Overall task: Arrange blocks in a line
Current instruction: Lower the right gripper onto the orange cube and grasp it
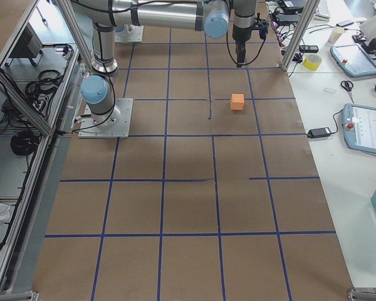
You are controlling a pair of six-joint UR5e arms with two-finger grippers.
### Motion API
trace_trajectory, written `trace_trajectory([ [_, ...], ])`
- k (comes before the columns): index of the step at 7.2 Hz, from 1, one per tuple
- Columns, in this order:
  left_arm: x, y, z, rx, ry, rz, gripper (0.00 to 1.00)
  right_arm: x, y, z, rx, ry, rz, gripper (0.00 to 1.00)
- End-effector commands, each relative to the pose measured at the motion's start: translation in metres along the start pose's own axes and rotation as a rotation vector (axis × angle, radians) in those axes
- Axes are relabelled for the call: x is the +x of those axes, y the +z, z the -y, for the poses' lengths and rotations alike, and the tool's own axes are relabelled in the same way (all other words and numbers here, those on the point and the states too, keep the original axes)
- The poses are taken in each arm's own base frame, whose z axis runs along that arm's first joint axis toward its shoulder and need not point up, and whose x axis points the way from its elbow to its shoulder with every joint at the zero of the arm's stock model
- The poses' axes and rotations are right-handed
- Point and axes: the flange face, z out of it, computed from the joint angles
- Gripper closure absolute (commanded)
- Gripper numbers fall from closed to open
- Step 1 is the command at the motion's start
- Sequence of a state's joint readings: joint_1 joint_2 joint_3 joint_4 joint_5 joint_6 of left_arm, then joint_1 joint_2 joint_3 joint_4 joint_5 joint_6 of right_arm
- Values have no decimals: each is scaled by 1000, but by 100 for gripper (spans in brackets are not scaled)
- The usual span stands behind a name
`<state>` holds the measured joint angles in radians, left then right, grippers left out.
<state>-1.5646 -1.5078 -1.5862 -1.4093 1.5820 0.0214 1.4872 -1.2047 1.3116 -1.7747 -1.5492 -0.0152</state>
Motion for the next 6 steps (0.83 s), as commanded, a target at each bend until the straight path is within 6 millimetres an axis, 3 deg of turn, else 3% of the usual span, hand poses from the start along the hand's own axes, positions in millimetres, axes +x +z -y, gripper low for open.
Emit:
trace_trajectory([
  [1, 0, 0, 0, 0, 0, -2, 0, 4, 99, 33, -40, 9, -7, 1],
  [4, 0, 0, 0, 0, 0, -2, 0, 7, 190, 43, -101, 32, -8, 1],
  [6, 0, 1, 0, -2, 0, -2, 0, 6, 218, 29, -144, 38, 1, 1],
])
